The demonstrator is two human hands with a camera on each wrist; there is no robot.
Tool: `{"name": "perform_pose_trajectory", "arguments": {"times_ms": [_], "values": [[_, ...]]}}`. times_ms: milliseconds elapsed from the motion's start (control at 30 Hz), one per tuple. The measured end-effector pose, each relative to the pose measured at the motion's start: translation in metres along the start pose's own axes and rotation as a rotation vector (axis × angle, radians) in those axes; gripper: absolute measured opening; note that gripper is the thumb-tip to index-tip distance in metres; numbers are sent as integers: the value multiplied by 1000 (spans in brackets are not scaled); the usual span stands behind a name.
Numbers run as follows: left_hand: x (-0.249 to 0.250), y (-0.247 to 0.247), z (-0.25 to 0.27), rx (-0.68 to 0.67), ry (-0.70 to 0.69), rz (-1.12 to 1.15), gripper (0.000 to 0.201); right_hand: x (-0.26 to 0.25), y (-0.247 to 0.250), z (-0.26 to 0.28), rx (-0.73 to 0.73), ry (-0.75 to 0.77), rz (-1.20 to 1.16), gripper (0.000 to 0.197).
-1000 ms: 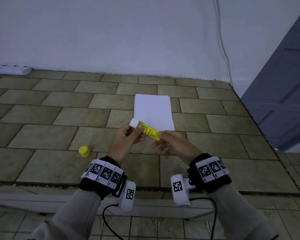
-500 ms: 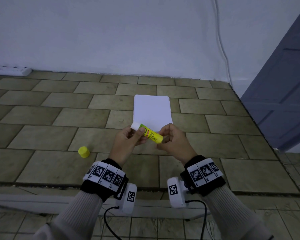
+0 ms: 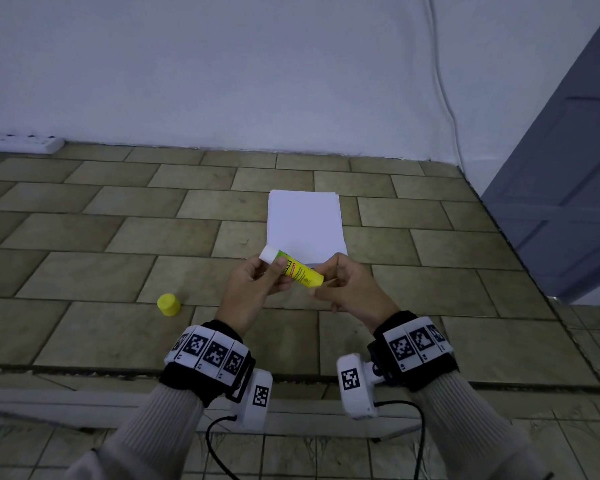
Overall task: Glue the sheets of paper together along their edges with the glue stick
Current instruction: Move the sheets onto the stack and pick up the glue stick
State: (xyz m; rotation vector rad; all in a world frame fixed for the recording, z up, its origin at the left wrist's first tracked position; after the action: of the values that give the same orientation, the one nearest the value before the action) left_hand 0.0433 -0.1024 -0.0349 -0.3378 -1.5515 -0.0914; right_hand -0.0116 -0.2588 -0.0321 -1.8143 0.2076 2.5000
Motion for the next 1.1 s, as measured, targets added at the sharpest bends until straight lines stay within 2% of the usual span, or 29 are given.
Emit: {"name": "perform_pose_trajectory", "arguments": {"times_ms": [133,200,267,333,400,533,633,700,800,900,1000,1100], "values": [[1,-1,1,5,-9,11,12,-1,-2,-1,50,28,59,27],[2,0,-1,6,-8,28,14,0,-6,1,-4,-52,26,21],[3,1,-2,1,-12,34,16,4,-12,4,-94,-154,-45,24],[3,2,-3,-3,-12,28,18,5,-14,4,-135,-183,-78,30],[2,2,-3,-5,-11,27,20,7,-13,2,-122,-164,-89,29],[0,4,-3,1,-8,30,22,3,-7,0,-45,-61,-70,13],[-2,3,-2,-5,-8,21,17,-4,-2,-1,42,74,-49,27],[-3,1,-2,-10,-12,15,18,-2,1,-3,95,103,6,34],[-2,1,-2,-1,-20,21,18,1,-2,-4,61,20,-7,28],[-2,4,-4,7,-17,36,16,10,-12,-1,-83,-164,-44,23],[-3,5,-4,0,-13,30,16,10,-12,-1,-105,-157,-91,22],[-4,6,-4,6,-16,41,16,12,-9,-3,-63,-111,-99,9]]}}
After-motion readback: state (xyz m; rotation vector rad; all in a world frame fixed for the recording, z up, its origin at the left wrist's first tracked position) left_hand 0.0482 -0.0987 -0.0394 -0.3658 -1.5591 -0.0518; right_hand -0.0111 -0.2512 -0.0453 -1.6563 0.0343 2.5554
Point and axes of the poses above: each hand's wrist, its own z-axis away from the middle knuckle, its own y-axis out of the back of the hand, x = y × z, the point moved 8 cm from there along -z, towards the middle knuckle, and after that the axes turned 7 degrees about -y, right-handed, at the moved point
